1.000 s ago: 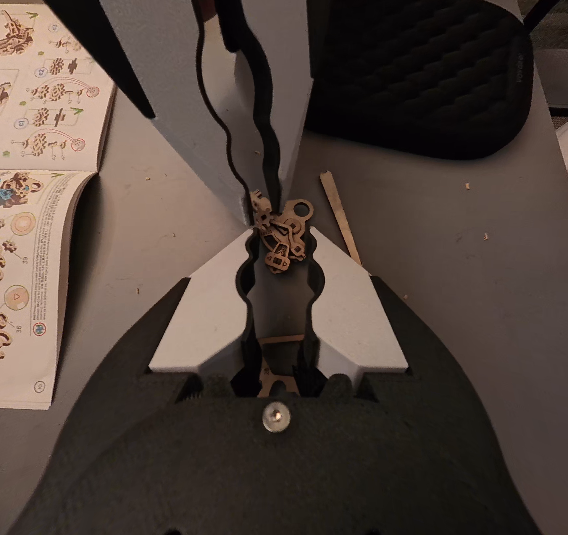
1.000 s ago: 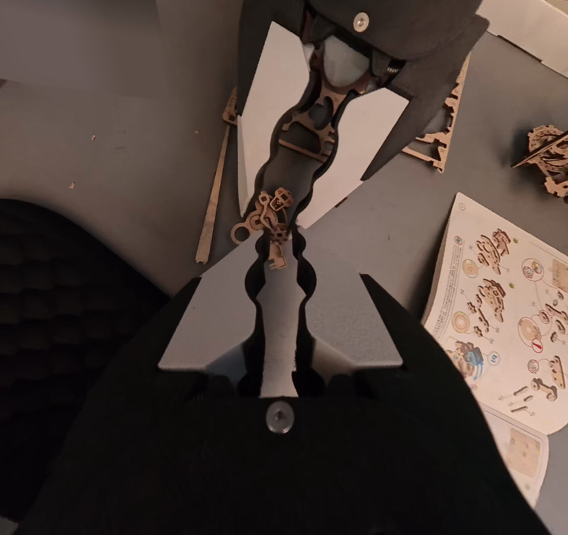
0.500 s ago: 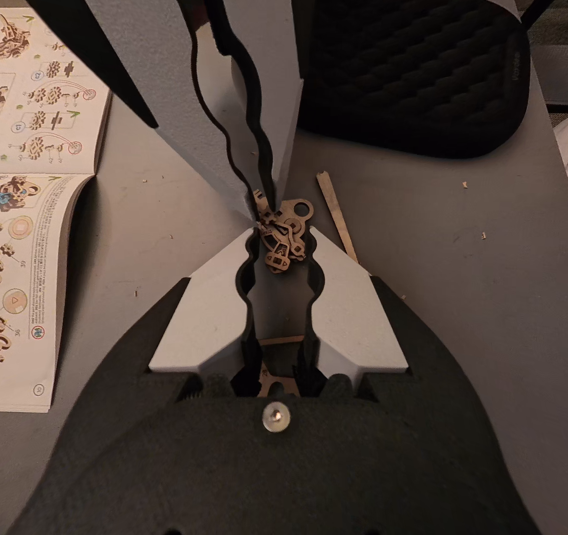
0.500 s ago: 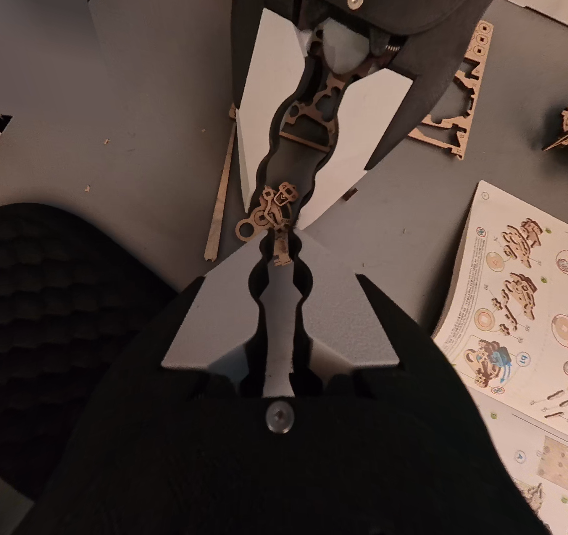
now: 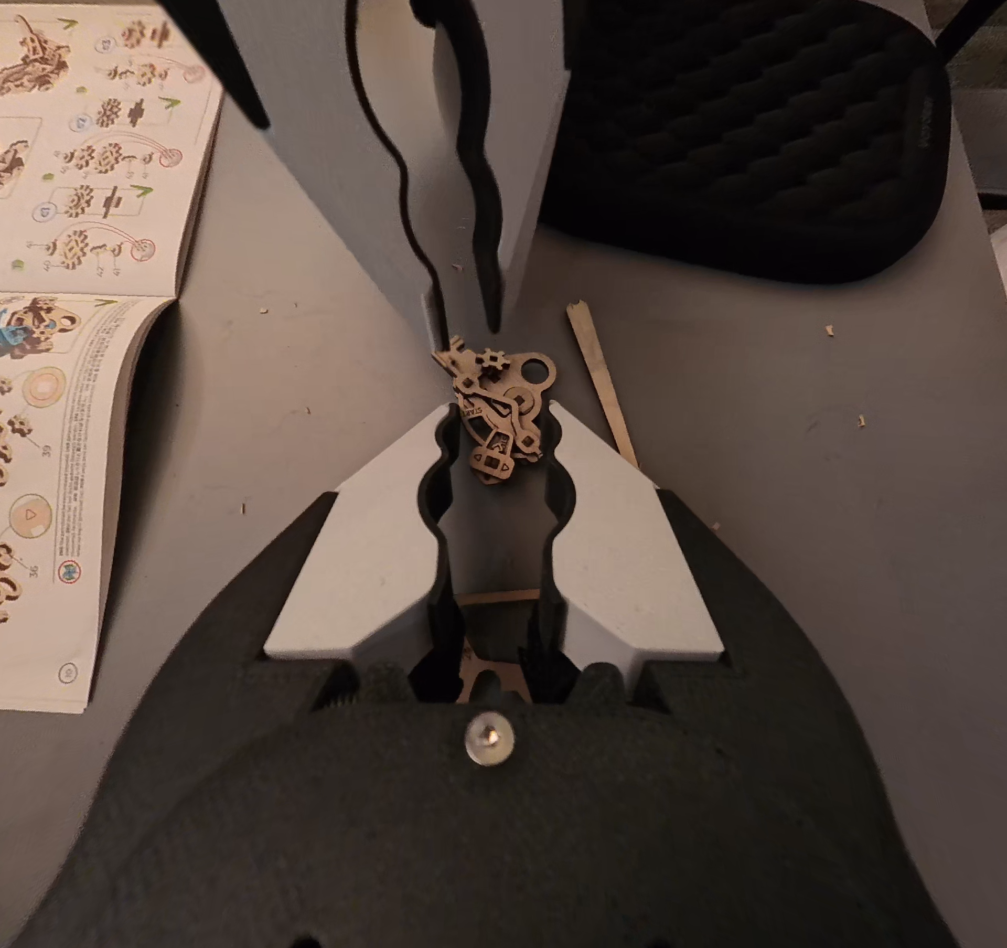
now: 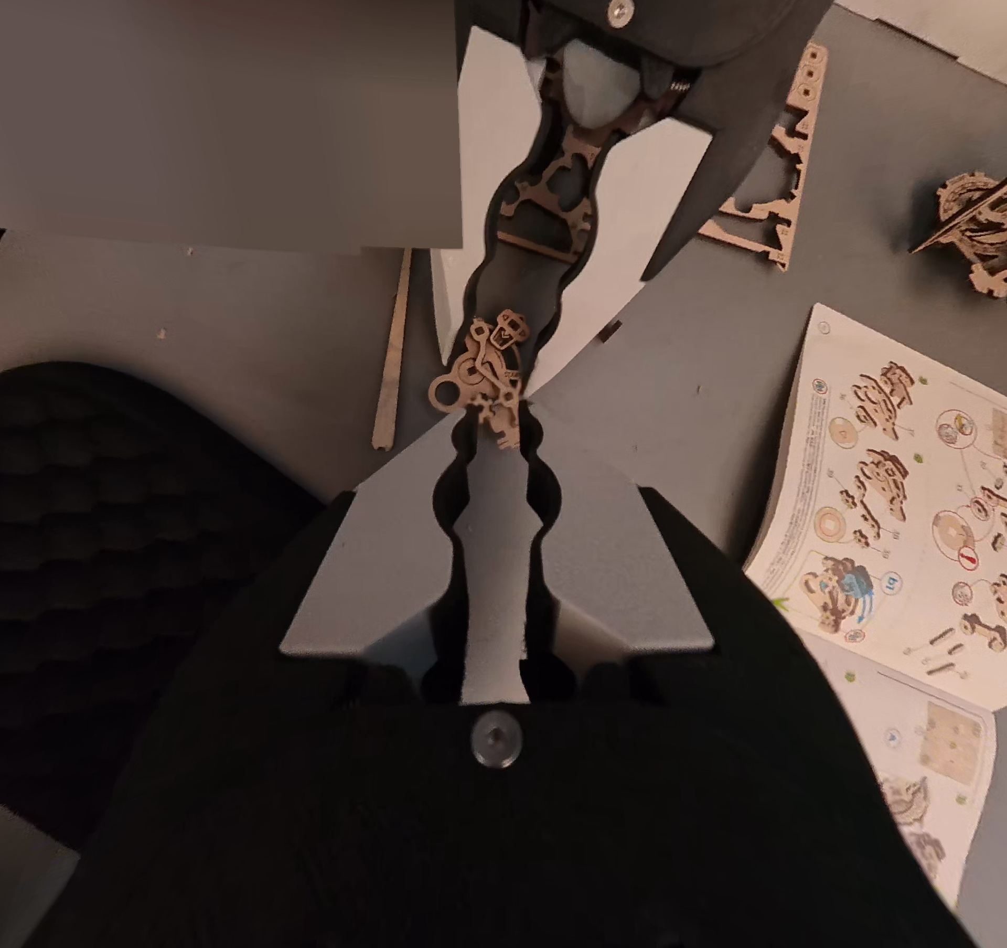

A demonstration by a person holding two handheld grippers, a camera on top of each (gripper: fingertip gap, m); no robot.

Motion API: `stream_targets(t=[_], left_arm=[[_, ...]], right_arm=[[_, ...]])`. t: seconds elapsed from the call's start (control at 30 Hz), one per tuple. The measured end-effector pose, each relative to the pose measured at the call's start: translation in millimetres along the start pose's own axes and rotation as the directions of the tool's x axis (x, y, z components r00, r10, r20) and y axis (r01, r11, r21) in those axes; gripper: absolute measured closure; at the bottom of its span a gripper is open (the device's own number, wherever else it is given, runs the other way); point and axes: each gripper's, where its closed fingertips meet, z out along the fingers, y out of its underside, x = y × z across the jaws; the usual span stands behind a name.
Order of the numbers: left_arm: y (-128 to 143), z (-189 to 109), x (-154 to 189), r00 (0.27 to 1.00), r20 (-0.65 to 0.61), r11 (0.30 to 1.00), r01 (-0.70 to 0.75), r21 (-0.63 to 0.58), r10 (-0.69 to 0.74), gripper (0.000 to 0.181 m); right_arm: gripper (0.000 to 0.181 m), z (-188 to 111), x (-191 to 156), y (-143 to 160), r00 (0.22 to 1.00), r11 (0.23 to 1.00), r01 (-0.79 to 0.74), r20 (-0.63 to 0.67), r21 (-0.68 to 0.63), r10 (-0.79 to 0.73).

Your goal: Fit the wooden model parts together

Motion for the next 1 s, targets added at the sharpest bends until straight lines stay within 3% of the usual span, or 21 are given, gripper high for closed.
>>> stream_targets(t=[0.2, 0.37, 0.5, 0.63, 1.0], left_arm=[[0.2, -0.5, -4.6, 0.999, 0.021, 0.999, 0.041, 0.009, -0.041, 0.153], [-0.7, 0.4, -9.6, 0.995, 0.052, 0.996, 0.089, 0.014, -0.090, 0.153], [-1.2, 1.3, -9.6, 0.994, 0.077, 0.997, 0.074, 0.003, -0.074, 0.153], [-1.6, 1.7, -9.4, 0.994, 0.086, 0.998, 0.070, 0.000, -0.070, 0.153], [-1.7, 2.0, -9.4, 0.993, 0.088, 0.997, 0.074, -0.003, -0.073, 0.153]], right_arm=[[0.161, -3.0, 2.4, -0.4, 0.989, 0.997, -0.019, -0.146, 0.068, 0.029], [0.159, -6.0, 8.9, 0.8, 0.921, 0.975, -0.169, -0.328, 0.146, 0.209], [0.160, 6.6, 1.5, 7.1, 0.907, 0.969, -0.202, -0.347, 0.142, 0.240], [0.165, -1.4, 5.9, -0.7, 0.896, 0.961, -0.182, -0.368, 0.206, 0.249], [0.165, 8.8, 6.1, 12.6, 0.915, 0.967, -0.217, -0.316, 0.134, 0.249]])
